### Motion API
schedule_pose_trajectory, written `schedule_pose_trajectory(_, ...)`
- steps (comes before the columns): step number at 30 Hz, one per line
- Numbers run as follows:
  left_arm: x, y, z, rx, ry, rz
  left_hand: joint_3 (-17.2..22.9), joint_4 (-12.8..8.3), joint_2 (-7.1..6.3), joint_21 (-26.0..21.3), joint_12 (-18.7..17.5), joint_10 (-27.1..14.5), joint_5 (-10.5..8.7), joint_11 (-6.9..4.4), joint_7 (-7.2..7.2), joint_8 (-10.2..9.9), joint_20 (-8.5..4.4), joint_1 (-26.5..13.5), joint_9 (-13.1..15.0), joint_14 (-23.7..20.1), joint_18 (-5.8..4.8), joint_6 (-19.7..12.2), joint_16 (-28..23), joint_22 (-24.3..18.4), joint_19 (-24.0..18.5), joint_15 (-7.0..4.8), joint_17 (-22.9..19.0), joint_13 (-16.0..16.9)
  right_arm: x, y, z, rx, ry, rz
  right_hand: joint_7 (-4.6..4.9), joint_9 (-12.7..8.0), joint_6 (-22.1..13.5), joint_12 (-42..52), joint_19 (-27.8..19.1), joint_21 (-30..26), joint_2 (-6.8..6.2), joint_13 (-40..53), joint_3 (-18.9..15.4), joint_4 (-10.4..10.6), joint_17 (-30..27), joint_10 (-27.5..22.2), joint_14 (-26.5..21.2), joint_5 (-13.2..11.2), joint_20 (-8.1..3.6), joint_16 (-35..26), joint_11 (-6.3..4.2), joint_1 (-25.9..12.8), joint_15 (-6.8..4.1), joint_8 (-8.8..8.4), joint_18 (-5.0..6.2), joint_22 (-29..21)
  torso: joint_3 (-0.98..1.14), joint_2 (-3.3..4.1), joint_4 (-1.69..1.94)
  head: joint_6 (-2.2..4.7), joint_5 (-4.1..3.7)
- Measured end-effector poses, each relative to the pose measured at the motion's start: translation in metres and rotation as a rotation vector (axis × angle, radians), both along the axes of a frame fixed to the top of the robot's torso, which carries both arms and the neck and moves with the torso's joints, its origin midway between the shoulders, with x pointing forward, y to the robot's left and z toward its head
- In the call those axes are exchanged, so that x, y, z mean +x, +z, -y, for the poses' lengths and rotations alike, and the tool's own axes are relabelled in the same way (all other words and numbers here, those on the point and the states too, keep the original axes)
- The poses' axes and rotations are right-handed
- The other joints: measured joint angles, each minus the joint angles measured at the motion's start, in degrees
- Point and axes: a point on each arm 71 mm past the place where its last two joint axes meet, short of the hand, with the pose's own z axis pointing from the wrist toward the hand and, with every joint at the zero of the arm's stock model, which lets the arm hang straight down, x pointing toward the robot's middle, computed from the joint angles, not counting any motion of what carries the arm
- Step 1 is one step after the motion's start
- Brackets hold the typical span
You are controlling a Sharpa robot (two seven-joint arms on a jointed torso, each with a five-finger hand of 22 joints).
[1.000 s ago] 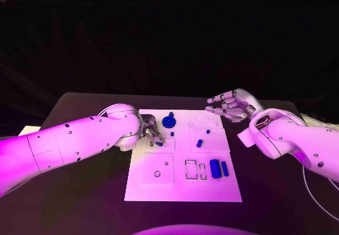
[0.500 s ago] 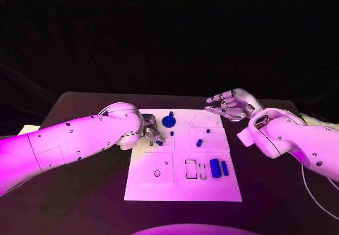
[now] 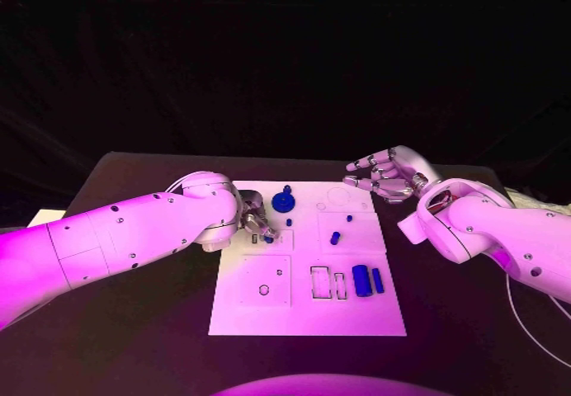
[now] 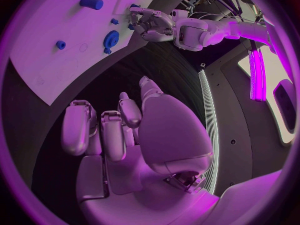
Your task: Assemble the parts on the task board
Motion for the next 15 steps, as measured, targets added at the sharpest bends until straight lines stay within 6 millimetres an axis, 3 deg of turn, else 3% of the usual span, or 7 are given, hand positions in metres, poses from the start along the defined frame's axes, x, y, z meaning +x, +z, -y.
schedule_pose_trajectory(15,-0.0025,-0.0003,0.0011,0.002,-0.008,-0.006,-0.67,0.27,0.10,0.00,0.25,0.41,0.00,0.01,-0.12,-0.19,-0.21,-0.37,0.10,0.00,0.00,0.31,0.00,-0.01,0.21,0.00,-0.01,0.47,0.0000,-0.0002,-0.0003,-0.001,0.003,-0.002,0.00,0.00,0.00,0.00,-0.01,-0.18,0.00,-0.05,-0.01,0.01,-0.01,0.00,0.00,0.13,0.01,0.00,0.00,0.00,0.00,0.00,0.00,-0.05,0.07,-0.08,0.02,0.02,0.10)
